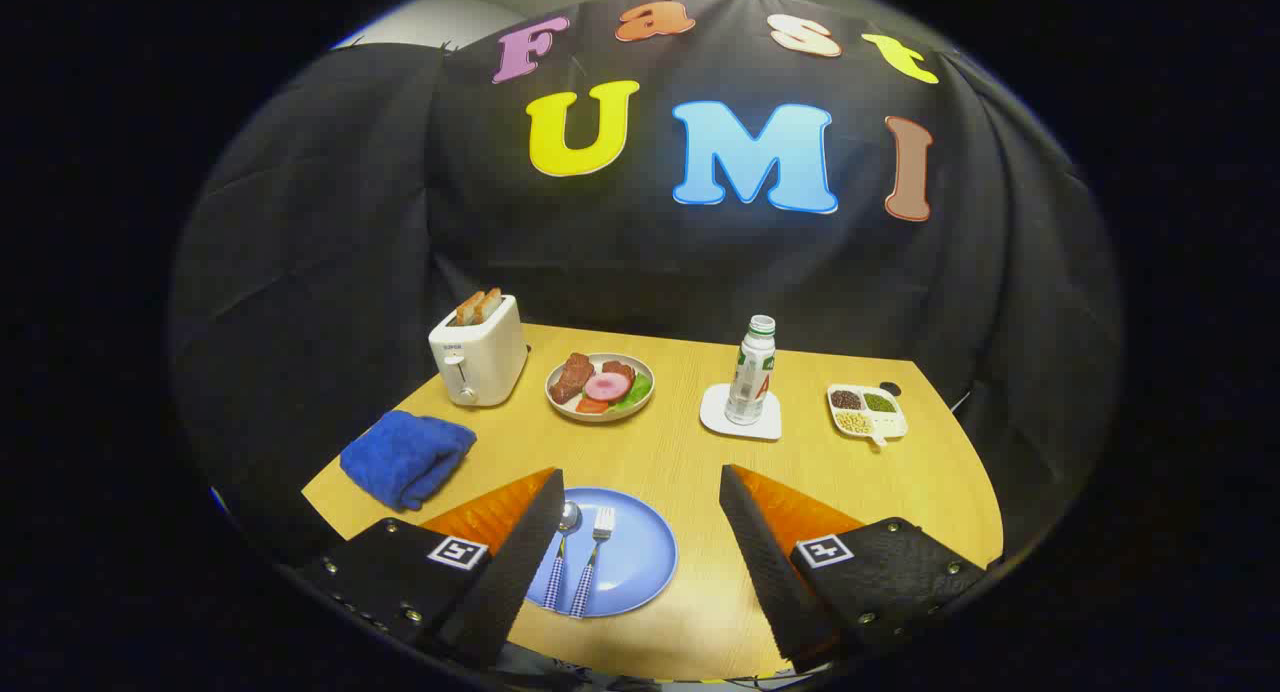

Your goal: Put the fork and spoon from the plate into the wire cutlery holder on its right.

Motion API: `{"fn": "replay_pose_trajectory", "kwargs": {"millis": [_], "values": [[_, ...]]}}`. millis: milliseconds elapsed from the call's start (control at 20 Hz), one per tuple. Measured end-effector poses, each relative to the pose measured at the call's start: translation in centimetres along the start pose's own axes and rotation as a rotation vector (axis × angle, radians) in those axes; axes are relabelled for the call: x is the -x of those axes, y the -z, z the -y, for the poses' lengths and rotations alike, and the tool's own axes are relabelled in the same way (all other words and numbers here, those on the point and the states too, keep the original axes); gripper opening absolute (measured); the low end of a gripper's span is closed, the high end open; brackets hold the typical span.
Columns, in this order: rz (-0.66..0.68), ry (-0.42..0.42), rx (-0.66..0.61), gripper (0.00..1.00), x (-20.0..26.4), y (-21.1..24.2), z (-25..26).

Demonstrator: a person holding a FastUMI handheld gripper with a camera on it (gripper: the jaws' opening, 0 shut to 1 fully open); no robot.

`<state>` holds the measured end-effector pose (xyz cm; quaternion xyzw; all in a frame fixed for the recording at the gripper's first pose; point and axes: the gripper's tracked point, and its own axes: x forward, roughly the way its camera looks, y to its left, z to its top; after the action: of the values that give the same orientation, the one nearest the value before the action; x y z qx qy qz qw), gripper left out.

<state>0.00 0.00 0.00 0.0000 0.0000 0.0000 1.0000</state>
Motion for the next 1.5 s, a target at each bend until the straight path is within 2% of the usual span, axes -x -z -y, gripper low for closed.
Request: {"fn": "replay_pose_trajectory", "kwargs": {"millis": [1150, 1500], "values": [[-0.165, -0.05, 0.006, 0.96, -2.5, 5.7, -2.1], [-0.258, -0.069, 0.022, 0.97, -5.0, 9.7, -3.5]]}}
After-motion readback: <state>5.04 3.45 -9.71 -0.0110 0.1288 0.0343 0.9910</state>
